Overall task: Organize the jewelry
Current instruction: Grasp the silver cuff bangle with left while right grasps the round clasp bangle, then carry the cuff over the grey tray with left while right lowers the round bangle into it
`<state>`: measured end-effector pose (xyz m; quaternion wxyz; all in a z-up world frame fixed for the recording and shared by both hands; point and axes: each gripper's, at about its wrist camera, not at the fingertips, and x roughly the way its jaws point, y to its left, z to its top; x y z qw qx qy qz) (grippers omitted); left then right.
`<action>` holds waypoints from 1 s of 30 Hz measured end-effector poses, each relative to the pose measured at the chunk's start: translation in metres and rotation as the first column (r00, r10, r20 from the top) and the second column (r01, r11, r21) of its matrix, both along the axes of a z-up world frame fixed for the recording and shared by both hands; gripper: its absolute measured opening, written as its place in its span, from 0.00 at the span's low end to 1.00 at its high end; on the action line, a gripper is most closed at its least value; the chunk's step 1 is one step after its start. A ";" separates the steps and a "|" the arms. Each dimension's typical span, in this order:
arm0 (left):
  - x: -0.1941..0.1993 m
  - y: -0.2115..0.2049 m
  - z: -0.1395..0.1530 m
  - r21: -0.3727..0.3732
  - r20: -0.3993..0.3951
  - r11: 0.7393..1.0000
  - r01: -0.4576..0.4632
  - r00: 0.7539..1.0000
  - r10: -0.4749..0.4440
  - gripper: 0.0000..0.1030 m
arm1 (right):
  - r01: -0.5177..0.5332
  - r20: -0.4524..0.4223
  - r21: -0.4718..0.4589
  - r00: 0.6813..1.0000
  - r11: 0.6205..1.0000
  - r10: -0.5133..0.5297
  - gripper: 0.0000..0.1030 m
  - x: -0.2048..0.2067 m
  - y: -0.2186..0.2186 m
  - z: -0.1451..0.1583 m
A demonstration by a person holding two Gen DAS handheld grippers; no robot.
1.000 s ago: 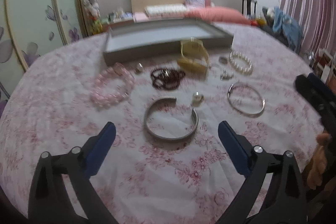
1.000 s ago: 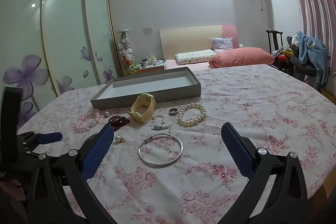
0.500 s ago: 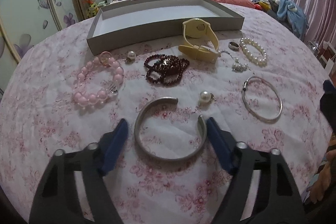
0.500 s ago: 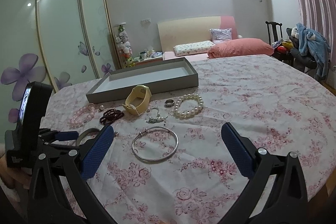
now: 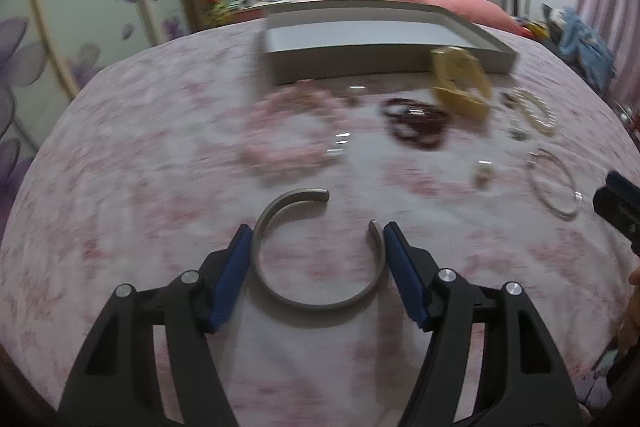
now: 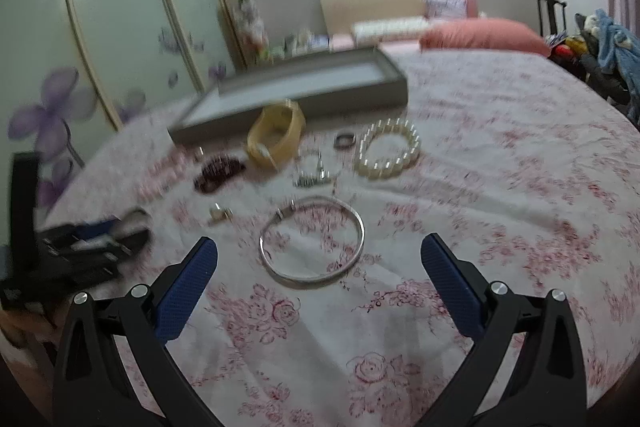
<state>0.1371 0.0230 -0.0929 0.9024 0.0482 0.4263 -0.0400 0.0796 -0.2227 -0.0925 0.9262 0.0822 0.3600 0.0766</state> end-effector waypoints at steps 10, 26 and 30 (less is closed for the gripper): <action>0.000 0.030 0.000 -0.013 0.010 0.998 -0.068 0.998 0.068 0.63 | -0.102 -0.156 -0.197 0.985 0.975 0.072 0.92 0.035 0.025 -0.015; 0.002 0.030 0.001 -0.021 0.018 0.997 -0.075 0.997 0.075 0.63 | -0.114 -0.123 -0.169 0.988 0.979 0.094 0.71 0.038 0.023 -0.009; 0.003 0.030 0.001 -0.030 0.023 0.996 -0.085 0.996 0.086 0.63 | -0.091 -0.095 -0.106 0.992 0.990 0.081 0.71 0.033 0.015 -0.007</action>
